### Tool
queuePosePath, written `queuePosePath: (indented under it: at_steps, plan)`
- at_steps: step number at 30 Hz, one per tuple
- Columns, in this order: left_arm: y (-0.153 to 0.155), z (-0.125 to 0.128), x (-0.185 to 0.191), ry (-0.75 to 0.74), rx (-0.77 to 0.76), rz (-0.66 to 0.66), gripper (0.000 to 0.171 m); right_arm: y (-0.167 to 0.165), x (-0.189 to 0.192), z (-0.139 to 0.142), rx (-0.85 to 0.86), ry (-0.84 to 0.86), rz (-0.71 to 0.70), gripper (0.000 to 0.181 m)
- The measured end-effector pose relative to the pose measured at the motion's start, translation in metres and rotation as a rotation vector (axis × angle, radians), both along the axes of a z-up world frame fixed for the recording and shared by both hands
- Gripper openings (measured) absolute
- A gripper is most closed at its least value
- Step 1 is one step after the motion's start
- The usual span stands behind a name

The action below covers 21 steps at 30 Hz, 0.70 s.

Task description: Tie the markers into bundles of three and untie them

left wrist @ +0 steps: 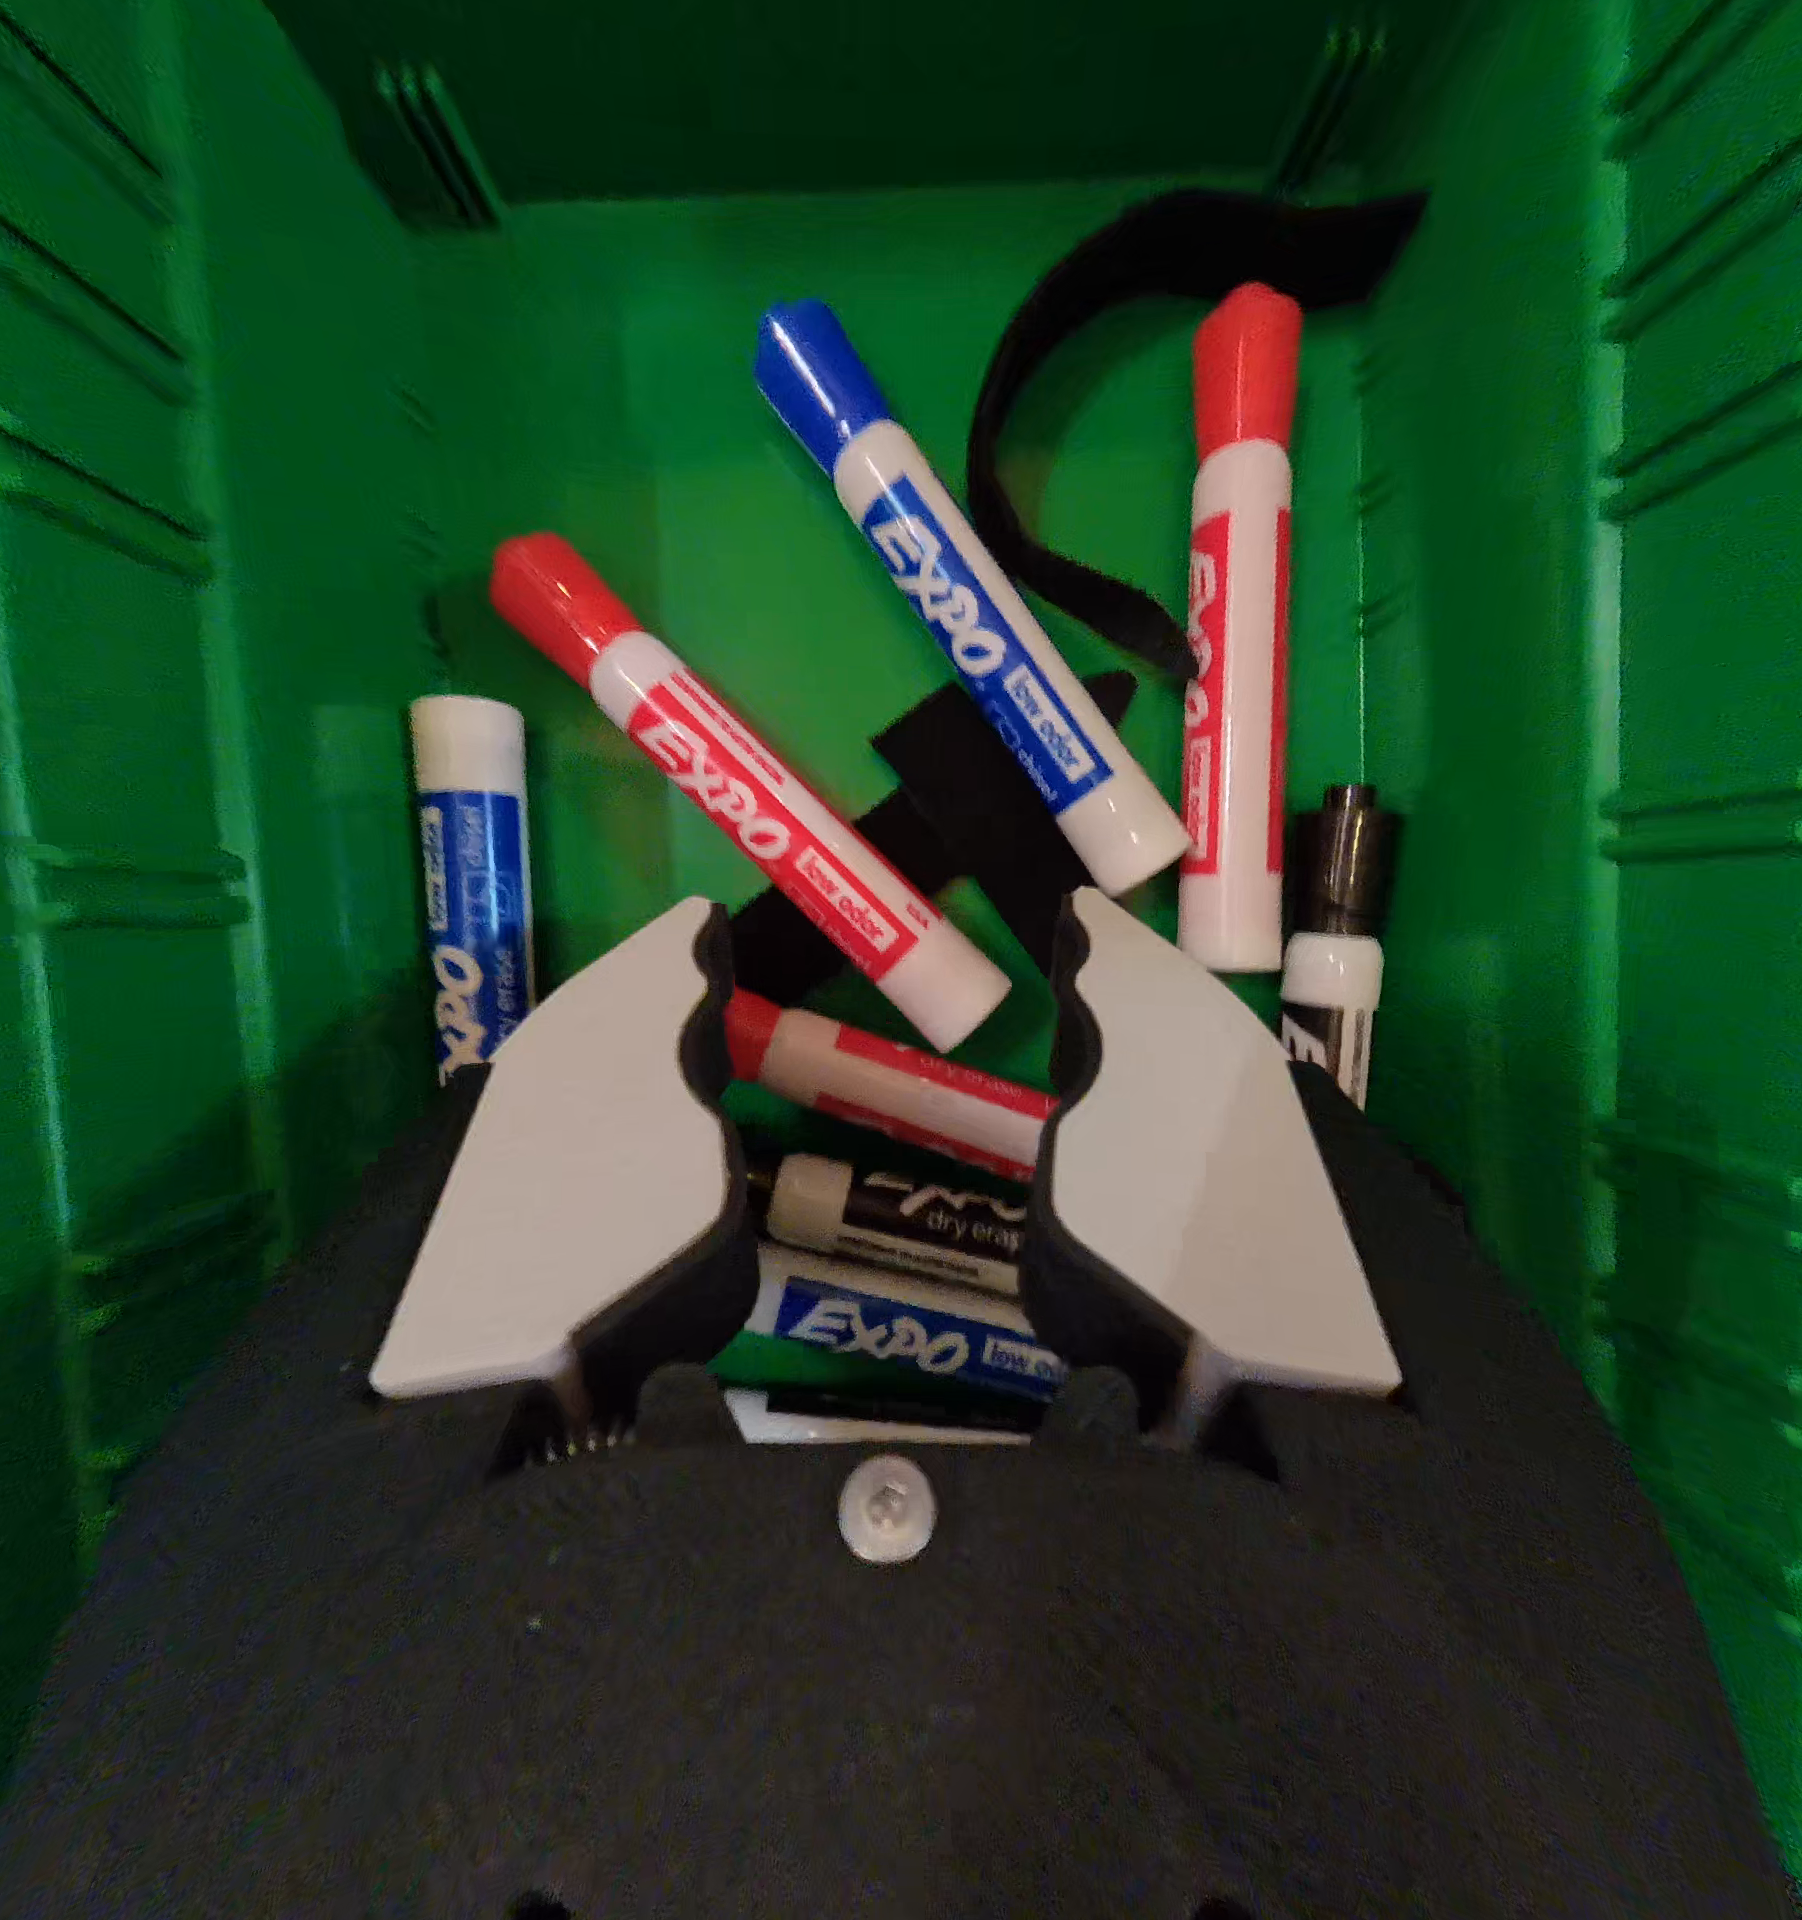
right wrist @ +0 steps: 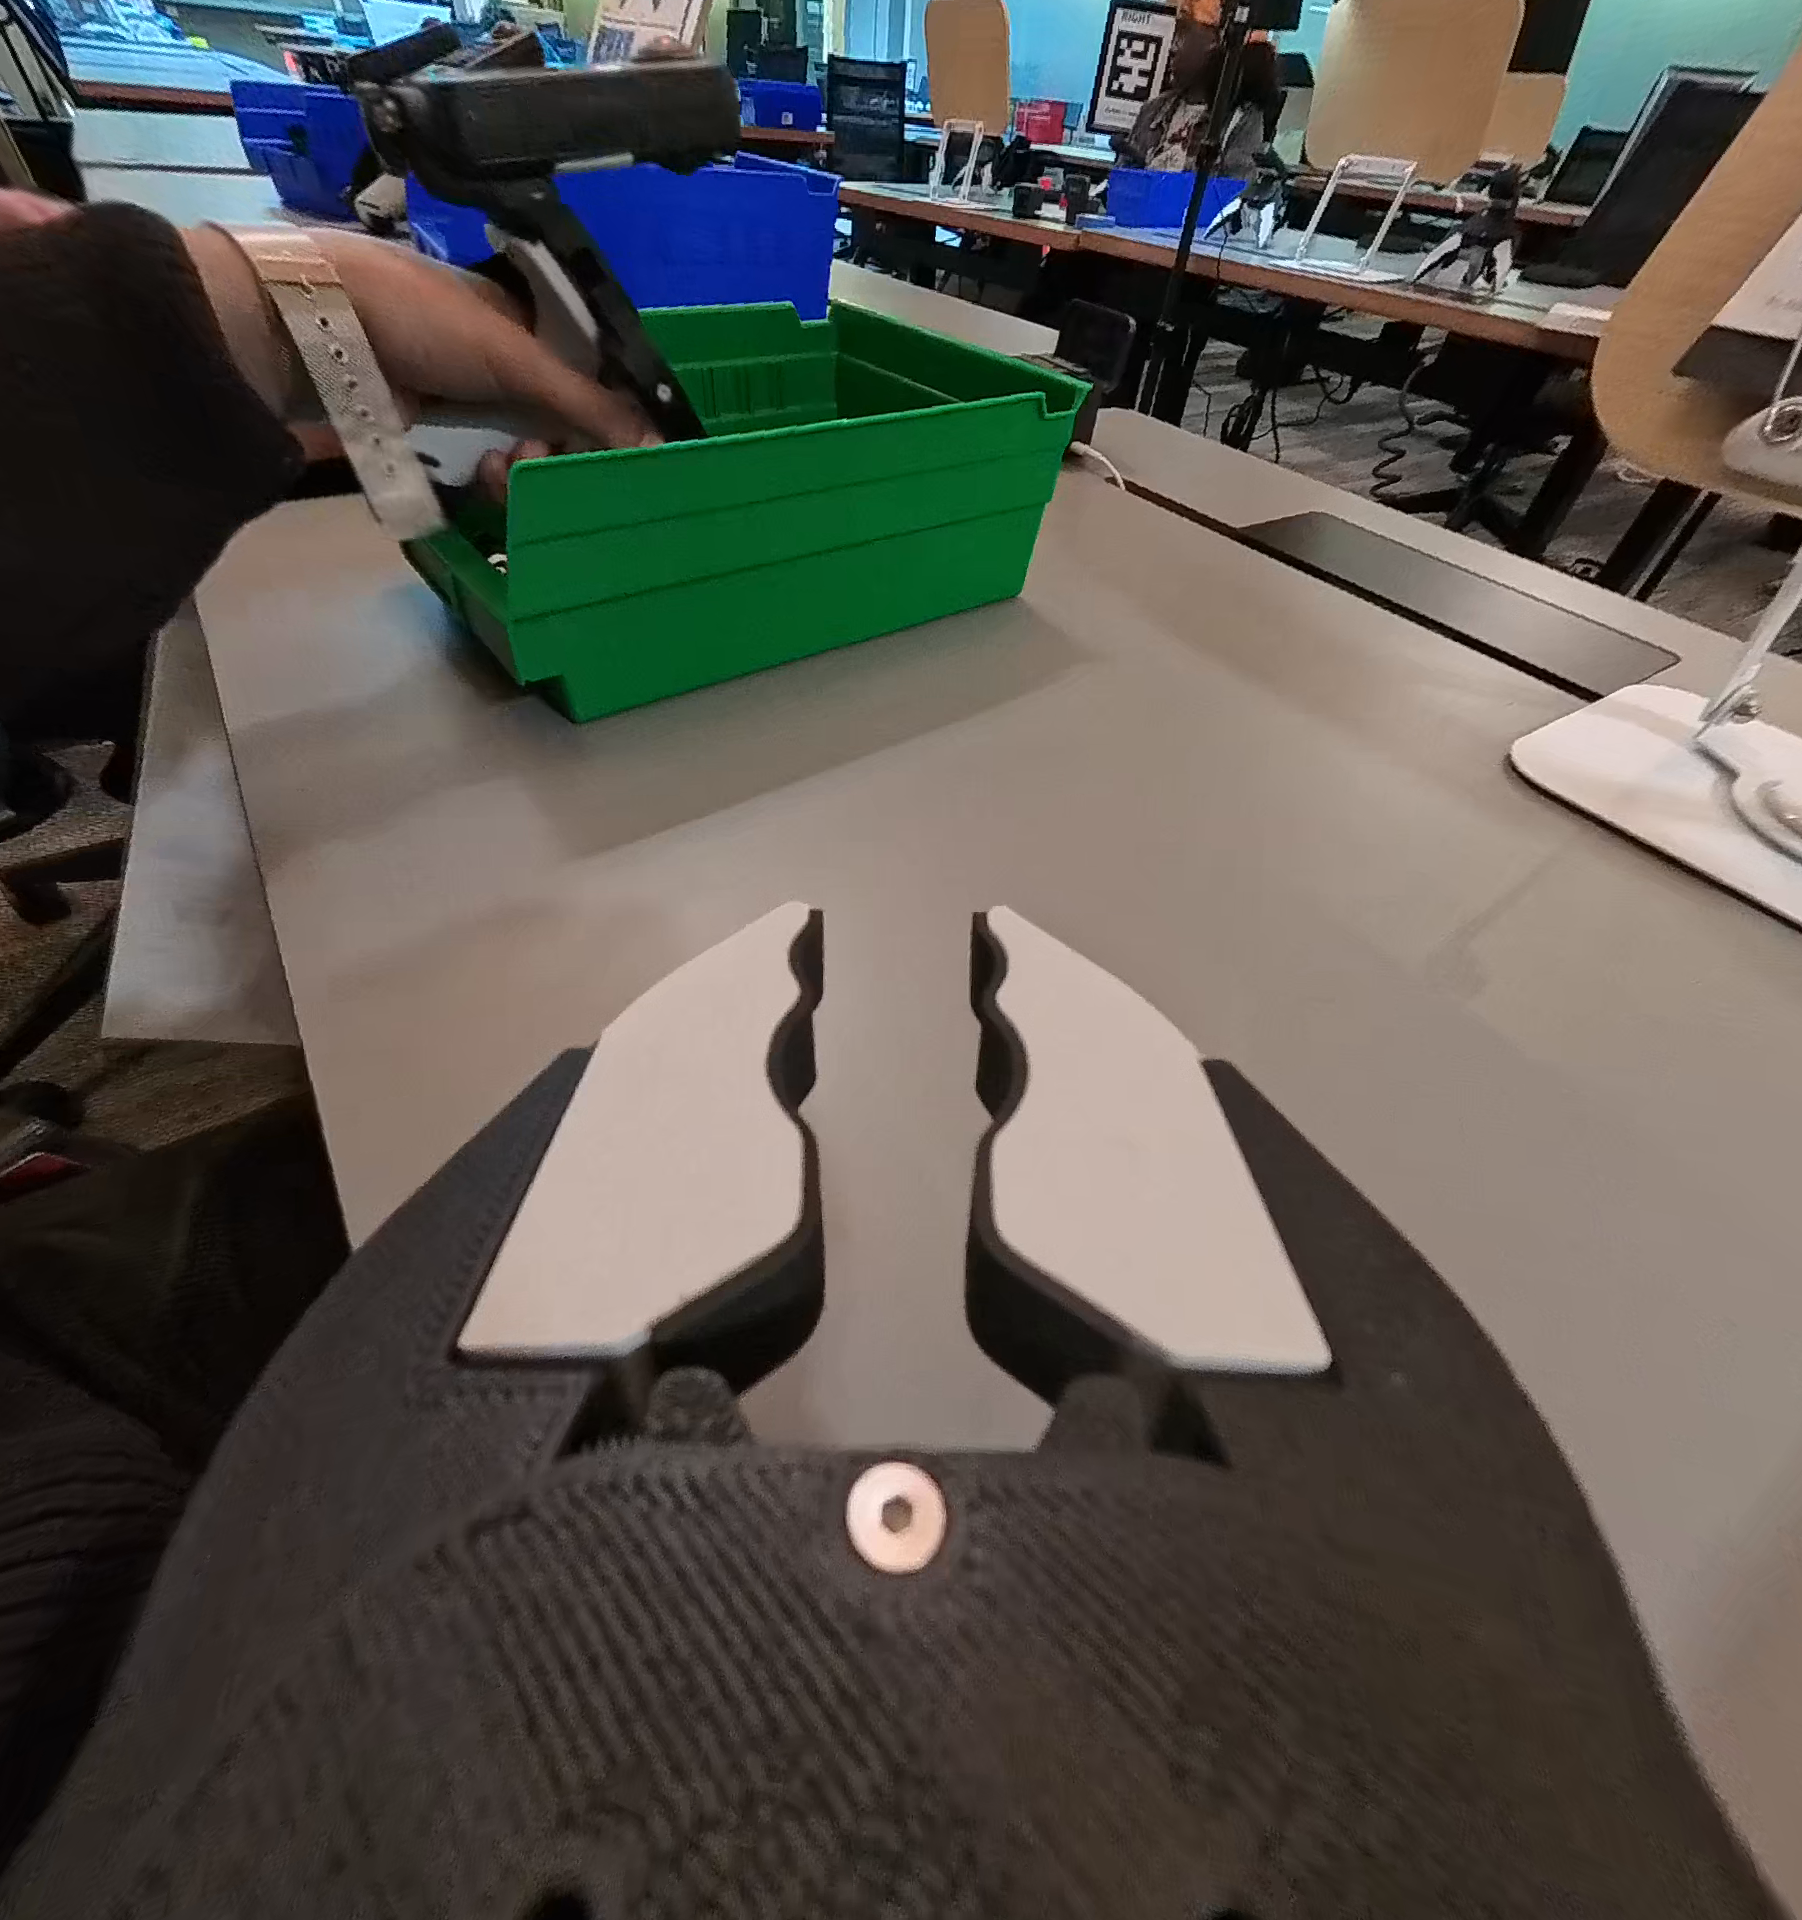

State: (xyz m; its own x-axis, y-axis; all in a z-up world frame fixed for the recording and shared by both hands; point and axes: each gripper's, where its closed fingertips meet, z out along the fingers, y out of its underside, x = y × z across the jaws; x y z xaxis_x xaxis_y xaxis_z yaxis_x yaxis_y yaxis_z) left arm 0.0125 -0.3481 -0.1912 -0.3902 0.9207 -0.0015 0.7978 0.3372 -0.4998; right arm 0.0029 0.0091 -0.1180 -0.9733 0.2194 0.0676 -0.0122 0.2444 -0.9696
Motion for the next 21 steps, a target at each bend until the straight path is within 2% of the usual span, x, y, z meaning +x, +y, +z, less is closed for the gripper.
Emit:
queuePosePath:
  at_steps: [3, 6, 10, 15, 18, 21]
  plan:
    - [0.0, -0.002, 0.0, -0.038, -0.048, -0.011, 0.04, 0.0, 0.0, -0.001, 0.0, -0.01, 0.002, 0.027]
    - [-0.003, -0.007, 0.005, -0.085, -0.07, -0.006, 0.029, 0.001, 0.0, 0.001, -0.005, -0.014, -0.002, 0.027]
    - [-0.003, -0.005, 0.007, -0.057, -0.039, -0.009, 0.023, 0.002, 0.0, 0.002, -0.02, -0.048, 0.0, 0.027]
    - [-0.012, 0.01, 0.013, 0.017, -0.068, 0.02, 0.018, 0.002, 0.0, 0.003, -0.023, -0.057, -0.002, 0.027]
    - [-0.021, 0.03, 0.015, 0.091, -0.109, 0.051, 0.018, 0.001, 0.001, 0.002, -0.021, -0.062, 0.002, 0.027]
    - [-0.025, 0.067, 0.017, 0.178, -0.18, 0.059, 0.018, 0.001, 0.002, 0.003, -0.021, -0.06, 0.004, 0.027]
